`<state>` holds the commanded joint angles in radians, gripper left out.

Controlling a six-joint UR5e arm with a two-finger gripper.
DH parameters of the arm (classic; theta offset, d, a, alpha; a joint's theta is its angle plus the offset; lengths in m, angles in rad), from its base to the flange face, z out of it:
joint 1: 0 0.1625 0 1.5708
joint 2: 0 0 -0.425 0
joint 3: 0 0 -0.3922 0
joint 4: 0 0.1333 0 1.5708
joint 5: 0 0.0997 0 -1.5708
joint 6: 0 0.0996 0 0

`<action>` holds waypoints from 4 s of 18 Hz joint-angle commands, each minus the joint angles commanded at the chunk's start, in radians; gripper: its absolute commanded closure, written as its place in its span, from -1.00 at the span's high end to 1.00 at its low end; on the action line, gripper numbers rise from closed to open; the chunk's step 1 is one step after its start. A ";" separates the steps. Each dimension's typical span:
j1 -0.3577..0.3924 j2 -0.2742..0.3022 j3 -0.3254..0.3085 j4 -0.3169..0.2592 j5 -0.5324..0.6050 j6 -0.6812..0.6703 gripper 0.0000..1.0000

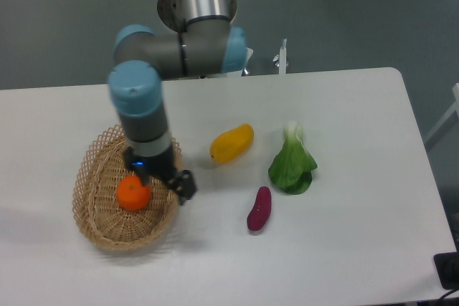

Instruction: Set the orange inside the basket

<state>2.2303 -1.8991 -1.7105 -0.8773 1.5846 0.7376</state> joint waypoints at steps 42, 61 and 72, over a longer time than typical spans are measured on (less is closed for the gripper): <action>0.088 -0.023 0.077 -0.101 -0.061 0.238 1.00; 0.092 -0.012 0.068 -0.089 -0.074 0.227 1.00; 0.094 -0.006 0.072 -0.089 -0.075 0.227 1.00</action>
<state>2.3240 -1.9052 -1.6383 -0.9664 1.5094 0.9649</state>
